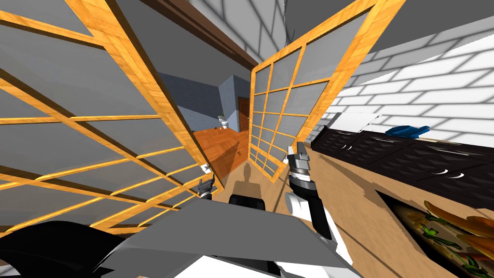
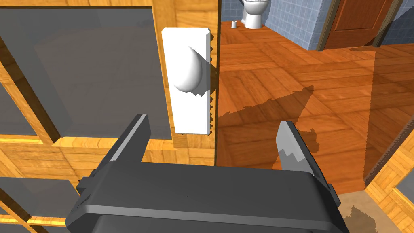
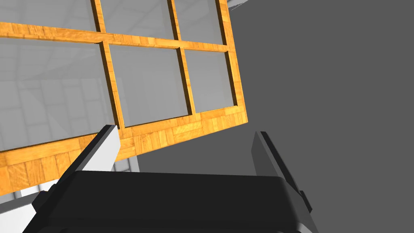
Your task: Pull the door open
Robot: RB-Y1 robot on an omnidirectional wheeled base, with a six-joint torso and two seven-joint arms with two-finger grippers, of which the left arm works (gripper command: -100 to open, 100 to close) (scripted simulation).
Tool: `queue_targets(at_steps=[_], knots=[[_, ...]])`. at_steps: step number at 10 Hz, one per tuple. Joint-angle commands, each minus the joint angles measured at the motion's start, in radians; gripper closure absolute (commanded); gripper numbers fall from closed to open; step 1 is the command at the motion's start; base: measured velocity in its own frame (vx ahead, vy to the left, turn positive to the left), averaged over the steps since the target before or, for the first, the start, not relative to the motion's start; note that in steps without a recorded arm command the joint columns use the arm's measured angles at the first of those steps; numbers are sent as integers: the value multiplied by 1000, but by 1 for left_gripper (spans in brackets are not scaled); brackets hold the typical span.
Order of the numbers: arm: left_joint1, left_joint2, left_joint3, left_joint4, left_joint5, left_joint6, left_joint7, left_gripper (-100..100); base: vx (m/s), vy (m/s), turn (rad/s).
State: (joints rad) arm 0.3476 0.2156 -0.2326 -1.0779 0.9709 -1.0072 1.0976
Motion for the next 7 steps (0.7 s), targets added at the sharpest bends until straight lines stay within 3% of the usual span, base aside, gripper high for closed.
queue_targets(at_steps=[1, 2, 5, 6, 7], knots=[[10, 16, 3, -3, 11, 0, 19, -100, -207, -108, 61], [3, 7, 0, 6, 4, -5, 14, -100, -101, -49, 17], [-41, 34, 75, 86, -33, 10, 89, -100, 25, -14, -107], [-41, 34, 75, 86, -33, 10, 89, -100, 38, 5, -35], [-57, 43, 103, 118, -47, 16, 114, -100, 38, 3, -72]])
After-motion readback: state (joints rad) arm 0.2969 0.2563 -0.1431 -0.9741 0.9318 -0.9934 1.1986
